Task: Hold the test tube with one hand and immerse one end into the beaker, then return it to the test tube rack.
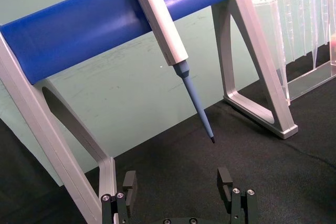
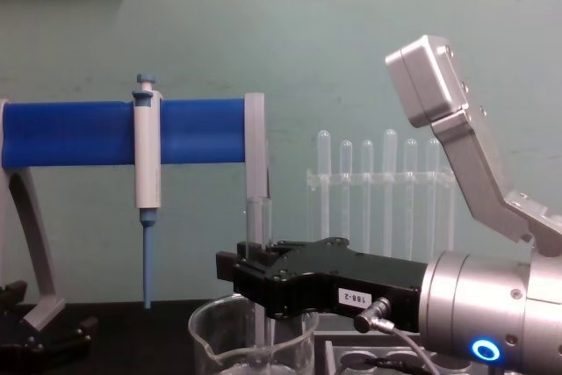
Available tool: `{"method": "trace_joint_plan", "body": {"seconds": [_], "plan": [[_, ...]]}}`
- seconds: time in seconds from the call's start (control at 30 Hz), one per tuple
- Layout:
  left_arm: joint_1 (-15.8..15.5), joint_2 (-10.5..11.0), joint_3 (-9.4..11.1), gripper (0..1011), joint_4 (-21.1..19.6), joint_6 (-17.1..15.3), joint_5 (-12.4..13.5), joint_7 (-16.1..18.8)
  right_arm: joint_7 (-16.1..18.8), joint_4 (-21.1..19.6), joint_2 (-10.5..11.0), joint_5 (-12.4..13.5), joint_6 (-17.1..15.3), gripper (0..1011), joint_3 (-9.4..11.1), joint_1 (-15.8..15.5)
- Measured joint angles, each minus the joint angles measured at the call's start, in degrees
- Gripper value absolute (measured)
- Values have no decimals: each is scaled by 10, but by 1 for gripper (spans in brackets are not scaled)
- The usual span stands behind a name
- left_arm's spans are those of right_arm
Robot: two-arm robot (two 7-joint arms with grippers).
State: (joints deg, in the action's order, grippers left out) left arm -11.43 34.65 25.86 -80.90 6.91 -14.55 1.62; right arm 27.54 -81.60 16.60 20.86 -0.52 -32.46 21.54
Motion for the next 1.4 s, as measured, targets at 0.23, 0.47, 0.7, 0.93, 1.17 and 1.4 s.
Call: {"method": "trace_joint_plan", "body": {"seconds": [0.23,0.47,0.7,0.93,1.17,1.4], "plan": [[0,0,0,1000,0,0,0,0,0,0,0,0,0,241,0,0],[0,0,0,1000,0,0,0,0,0,0,0,0,0,241,0,0],[0,0,0,1000,0,0,0,0,0,0,0,0,0,241,0,0],[0,0,0,1000,0,0,0,0,0,0,0,0,0,241,0,0],[0,0,0,1000,0,0,0,0,0,0,0,0,0,241,0,0],[0,0,0,1000,0,0,0,0,0,-36,5,-3,-12,241,7,4]]}}
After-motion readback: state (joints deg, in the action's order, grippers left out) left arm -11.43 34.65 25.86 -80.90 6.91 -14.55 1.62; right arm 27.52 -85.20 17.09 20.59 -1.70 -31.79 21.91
